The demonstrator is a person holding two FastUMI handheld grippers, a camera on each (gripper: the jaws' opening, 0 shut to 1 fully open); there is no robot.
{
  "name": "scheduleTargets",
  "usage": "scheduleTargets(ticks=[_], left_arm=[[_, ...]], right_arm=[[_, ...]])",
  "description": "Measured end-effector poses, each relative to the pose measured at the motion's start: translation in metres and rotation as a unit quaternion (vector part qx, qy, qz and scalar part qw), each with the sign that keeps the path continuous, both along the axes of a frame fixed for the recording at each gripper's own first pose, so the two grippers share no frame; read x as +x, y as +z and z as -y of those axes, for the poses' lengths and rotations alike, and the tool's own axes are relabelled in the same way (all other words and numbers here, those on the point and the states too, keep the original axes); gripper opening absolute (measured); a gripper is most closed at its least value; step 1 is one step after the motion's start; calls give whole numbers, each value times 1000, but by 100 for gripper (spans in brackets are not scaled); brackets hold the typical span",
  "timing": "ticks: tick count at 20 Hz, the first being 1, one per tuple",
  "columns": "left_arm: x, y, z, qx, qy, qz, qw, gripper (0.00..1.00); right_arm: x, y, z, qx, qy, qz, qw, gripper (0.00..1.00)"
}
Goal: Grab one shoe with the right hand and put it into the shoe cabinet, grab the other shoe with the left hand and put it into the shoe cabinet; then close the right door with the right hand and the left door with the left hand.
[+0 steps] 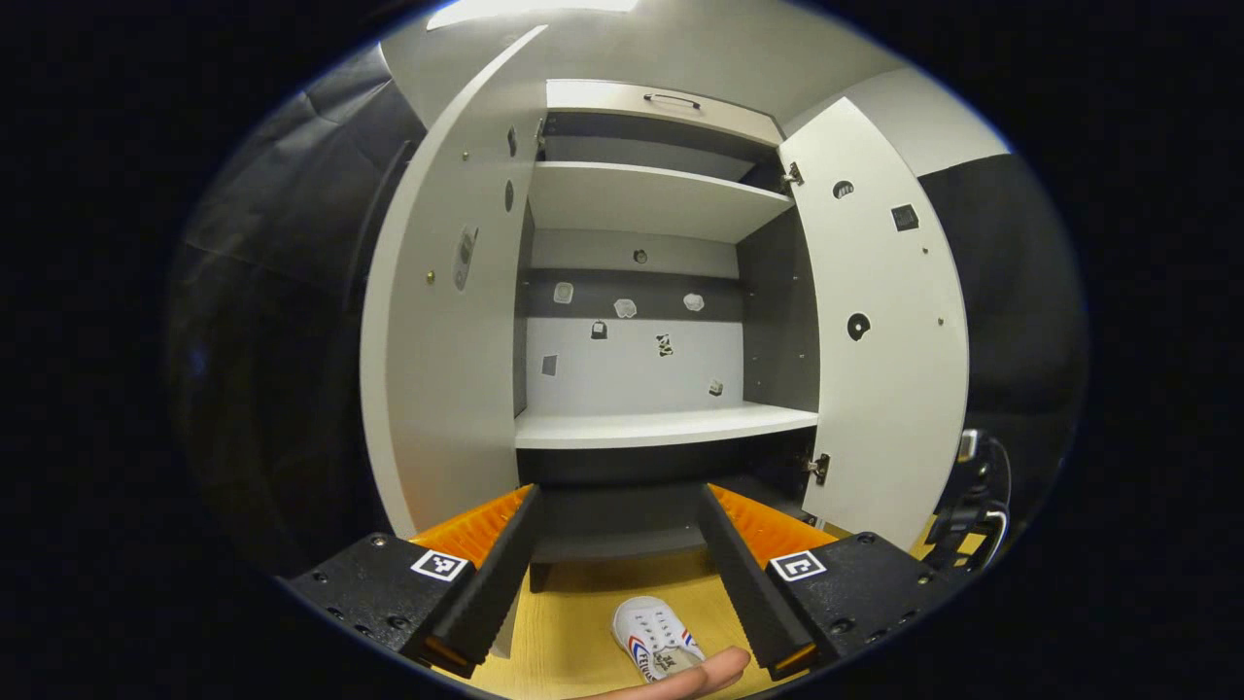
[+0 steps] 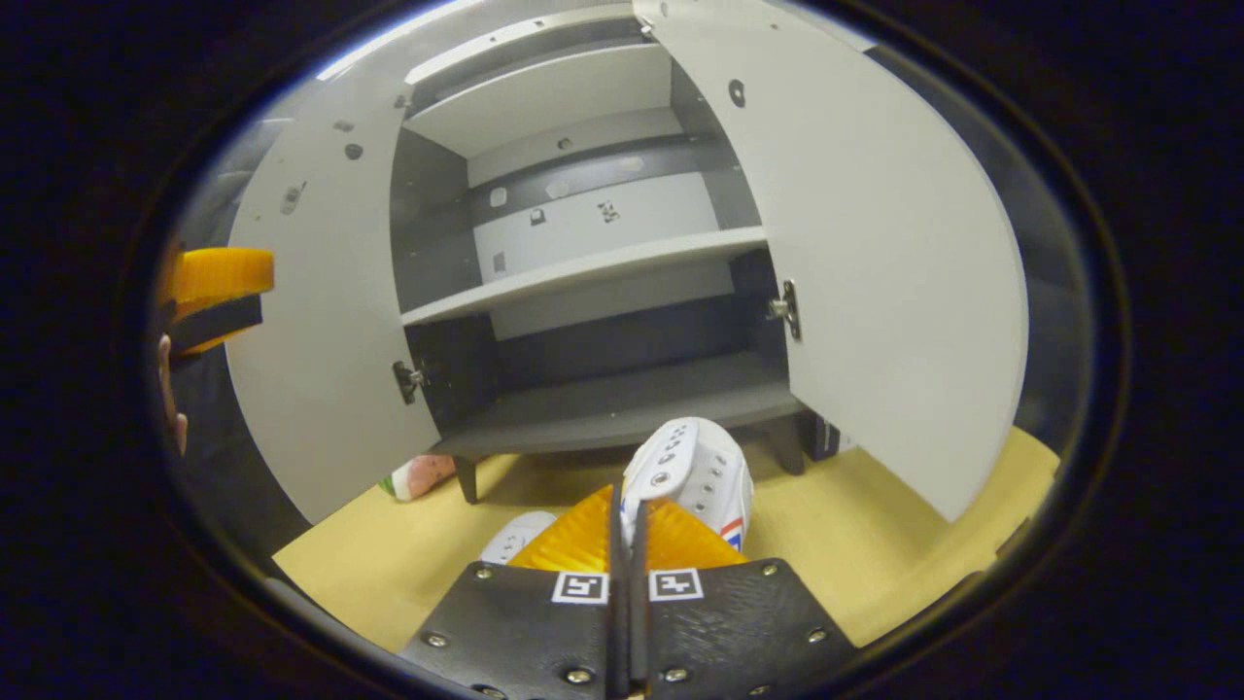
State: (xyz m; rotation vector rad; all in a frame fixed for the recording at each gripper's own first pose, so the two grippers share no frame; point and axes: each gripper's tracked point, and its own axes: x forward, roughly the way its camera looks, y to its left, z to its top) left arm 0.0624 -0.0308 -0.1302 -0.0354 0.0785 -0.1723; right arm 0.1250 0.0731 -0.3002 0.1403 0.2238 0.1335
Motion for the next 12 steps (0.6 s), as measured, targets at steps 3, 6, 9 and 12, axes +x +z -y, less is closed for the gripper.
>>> scheduleTargets(ticks=[3,6,9,12], left_arm=[[11,3,0,4,4,6,1000,97],[22,4,-2,1,6,10,1000,97],[33,3,0,3,3,11,1000,97],[40,-1,1,4,-1,4,1000,97]], right_arm=[[11,48,-7,-12,18,34,999,1],[25,99,-15,-29,30,70,997,1],[46,145,-19,-48,36,92,994,1],[68,195,-24,-63,49,117,990,2]])
